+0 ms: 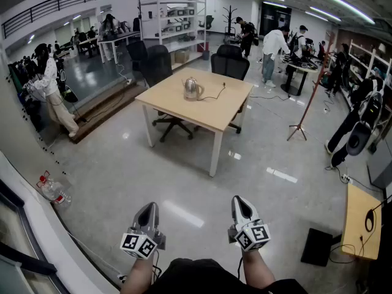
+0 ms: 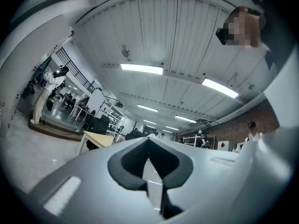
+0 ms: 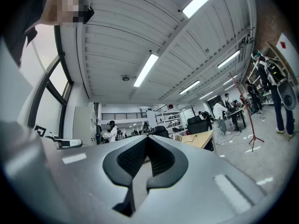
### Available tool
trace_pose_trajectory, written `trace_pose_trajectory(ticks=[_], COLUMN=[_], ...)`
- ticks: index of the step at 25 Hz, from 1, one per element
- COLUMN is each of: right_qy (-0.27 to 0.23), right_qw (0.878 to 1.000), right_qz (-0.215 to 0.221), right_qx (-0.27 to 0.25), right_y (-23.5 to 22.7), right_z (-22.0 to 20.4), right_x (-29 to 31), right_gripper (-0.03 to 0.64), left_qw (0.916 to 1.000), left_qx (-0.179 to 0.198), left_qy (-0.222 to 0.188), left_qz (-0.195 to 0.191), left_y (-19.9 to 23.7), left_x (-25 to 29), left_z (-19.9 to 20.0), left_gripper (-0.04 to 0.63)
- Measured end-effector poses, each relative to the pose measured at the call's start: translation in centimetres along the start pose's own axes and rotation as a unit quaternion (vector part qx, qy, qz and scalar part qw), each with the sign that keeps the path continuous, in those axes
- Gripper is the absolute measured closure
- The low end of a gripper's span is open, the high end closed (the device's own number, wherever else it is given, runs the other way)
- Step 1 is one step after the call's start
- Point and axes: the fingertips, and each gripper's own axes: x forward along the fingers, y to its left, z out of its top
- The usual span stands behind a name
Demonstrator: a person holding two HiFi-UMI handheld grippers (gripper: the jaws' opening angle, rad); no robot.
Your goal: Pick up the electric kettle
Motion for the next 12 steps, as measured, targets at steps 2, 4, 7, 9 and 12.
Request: trace_pose_trajectory(ticks=[2, 4, 7, 9, 12], right_qy=[0.004, 0.0, -0.003, -0.002, 0.0], right_qw=[1.0, 1.0, 1.0, 1.0, 1.0], right_qz=[0.001, 0.0, -0.003, -0.004, -0.002], right_qx=[0.0, 0.001, 0.003, 0.003, 0.003], right_y=[0.0, -0.3, -1.0, -1.4, -1.9], right_z=[0.2, 0.2, 0.4, 0.5, 0.5], right_x=[0.1, 0.1, 0.0, -0.1, -0.1], right_gripper=[0.617, 0.617, 0.617, 0.617, 0.617], left_qw=[1.0, 1.0, 0.9999, 0.9999, 0.9999], left_qx=[0.003, 0.005, 0.007, 0.008, 0.007], left_qy=[0.002, 0.004, 0.006, 0.007, 0.008], left_qz=[-0.003, -0.004, -0.005, -0.007, -0.007], left_y=[0.0, -0.1, -0.4, -0.7, -1.0], left_x=[0.4, 0.8, 1.5, 1.9, 2.3], left_z=[-0.1, 0.0, -0.1, -0.3, -0.7], left_gripper=[0.597, 0.597, 0.597, 0.597, 0.597])
